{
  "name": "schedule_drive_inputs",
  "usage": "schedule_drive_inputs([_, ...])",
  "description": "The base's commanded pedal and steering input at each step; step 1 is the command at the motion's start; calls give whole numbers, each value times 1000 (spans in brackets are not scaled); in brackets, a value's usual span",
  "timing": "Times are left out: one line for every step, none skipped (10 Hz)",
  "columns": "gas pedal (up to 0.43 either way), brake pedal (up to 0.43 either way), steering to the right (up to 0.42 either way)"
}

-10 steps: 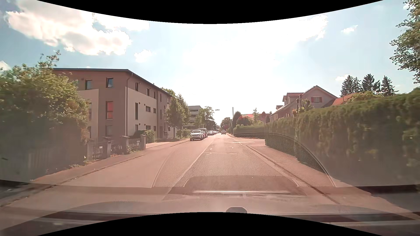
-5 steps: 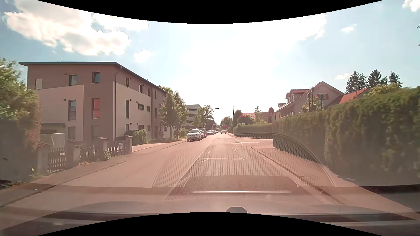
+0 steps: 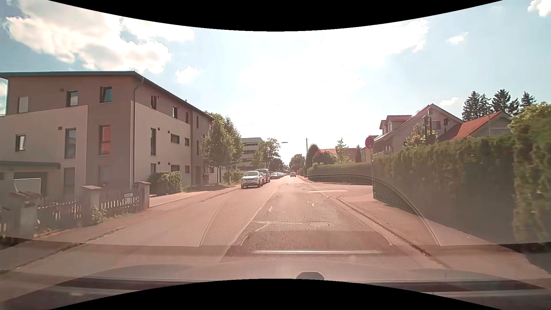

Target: Follow the waypoints while adhering to traffic rules and regulations

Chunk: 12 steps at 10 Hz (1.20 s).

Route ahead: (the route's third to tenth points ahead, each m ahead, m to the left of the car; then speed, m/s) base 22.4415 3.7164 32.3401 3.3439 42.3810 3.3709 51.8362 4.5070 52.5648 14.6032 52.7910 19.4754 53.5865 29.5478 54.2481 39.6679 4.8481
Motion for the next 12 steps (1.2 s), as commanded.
schedule_drive_inputs([28, 0, -1])
schedule_drive_inputs([8, 0, -1])
schedule_drive_inputs([0, 0, 0])
schedule_drive_inputs([0, 0, 0])
schedule_drive_inputs([0, 0, 0])
schedule_drive_inputs([0, 0, 0])
schedule_drive_inputs([0, 0, 0])
schedule_drive_inputs([0, 0, 0])
schedule_drive_inputs([0, 0, 0])
schedule_drive_inputs([0, 0, 0])
schedule_drive_inputs([0, 0, 0])
schedule_drive_inputs([0, 0, 0])
